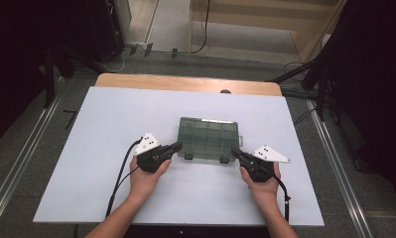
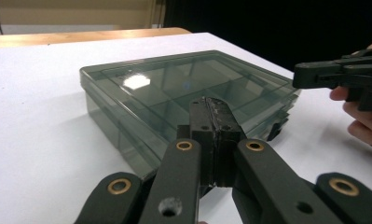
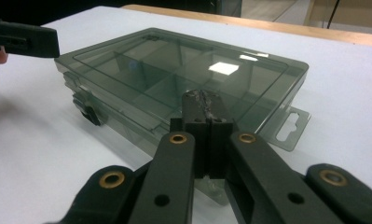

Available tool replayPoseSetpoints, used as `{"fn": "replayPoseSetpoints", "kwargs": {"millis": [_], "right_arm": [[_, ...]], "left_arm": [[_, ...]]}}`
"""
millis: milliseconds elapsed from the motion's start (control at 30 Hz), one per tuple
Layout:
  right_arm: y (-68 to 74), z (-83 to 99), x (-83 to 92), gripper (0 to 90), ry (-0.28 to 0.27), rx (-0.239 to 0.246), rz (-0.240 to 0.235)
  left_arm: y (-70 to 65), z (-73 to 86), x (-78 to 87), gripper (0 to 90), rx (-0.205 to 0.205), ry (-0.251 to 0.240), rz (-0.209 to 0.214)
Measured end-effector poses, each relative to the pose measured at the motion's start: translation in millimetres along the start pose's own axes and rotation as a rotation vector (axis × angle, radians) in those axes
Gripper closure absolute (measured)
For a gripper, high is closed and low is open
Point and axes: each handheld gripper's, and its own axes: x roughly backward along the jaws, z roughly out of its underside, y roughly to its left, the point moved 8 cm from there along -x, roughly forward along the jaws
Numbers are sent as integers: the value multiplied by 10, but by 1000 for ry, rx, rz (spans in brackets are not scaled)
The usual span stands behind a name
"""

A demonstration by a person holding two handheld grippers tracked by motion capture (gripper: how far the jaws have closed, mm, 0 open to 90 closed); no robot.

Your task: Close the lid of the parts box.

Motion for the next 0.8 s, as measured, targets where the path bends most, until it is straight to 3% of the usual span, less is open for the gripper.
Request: {"fn": "replayPoseSetpoints", "kwargs": {"millis": [267, 700, 800], "right_arm": [[-24, 52, -12, 900, 19, -4, 8], [-47, 89, -5, 900, 46, 5, 7], [-68, 60, 60, 796, 15, -7, -34]], "left_arm": [[44, 83, -64, 895, -3, 58, -33], [43, 91, -75, 900, -10, 59, -35], [44, 90, -78, 900, -5, 57, -34]]}}
